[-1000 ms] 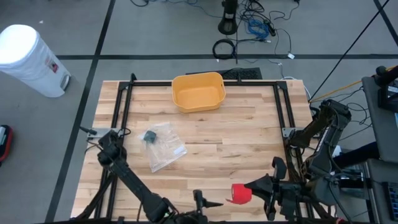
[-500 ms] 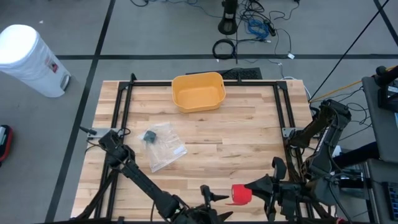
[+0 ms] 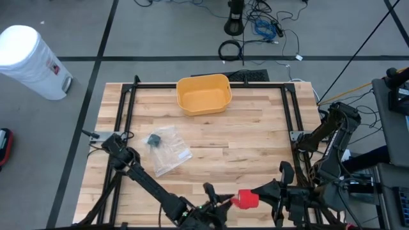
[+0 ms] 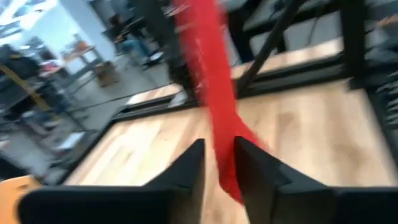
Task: Roll bandage
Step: Roll the red bandage
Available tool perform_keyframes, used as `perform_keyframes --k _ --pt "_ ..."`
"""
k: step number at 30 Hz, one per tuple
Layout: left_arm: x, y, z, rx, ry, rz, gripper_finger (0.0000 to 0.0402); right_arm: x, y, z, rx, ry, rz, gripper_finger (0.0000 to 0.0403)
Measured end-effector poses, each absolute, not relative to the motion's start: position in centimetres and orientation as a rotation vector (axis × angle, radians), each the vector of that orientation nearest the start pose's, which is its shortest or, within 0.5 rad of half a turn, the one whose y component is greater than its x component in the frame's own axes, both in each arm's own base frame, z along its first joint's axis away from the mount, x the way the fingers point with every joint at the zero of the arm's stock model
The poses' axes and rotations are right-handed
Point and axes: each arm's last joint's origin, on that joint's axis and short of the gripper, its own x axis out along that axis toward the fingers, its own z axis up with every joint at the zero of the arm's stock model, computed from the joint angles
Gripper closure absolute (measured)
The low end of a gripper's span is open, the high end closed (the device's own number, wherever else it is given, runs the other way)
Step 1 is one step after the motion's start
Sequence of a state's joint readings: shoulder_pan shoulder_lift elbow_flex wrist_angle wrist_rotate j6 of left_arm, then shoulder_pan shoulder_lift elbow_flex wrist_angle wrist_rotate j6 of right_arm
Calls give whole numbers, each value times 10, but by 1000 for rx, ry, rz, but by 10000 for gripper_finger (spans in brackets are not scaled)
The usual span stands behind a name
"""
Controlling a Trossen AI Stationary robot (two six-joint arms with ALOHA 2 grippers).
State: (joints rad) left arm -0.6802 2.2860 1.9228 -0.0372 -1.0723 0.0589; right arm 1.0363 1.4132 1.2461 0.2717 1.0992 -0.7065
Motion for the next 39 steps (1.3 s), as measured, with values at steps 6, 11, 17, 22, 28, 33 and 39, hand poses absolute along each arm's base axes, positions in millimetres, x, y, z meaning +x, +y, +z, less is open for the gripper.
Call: perform_keyframes --k 6,11,17,22,28,33,39 --pt "426 -294 238 394 296 414 371 180 254 391 -599 -27 -77 384" --pt "425 -292 240 521 315 468 396 180 254 391 -575 -28 -77 384" --pt "422 -283 265 599 315 505 397 180 252 393 -526 -32 -79 384" --pt "412 -271 299 684 322 572 398 179 250 396 -496 -40 -72 384" --pt "405 -246 336 681 315 558 398 179 253 397 -474 -84 30 384" --pt "410 -224 348 677 327 546 399 179 254 398 -460 -99 55 384" --pt "421 -202 354 641 309 496 399 183 252 398 -442 -100 57 384"
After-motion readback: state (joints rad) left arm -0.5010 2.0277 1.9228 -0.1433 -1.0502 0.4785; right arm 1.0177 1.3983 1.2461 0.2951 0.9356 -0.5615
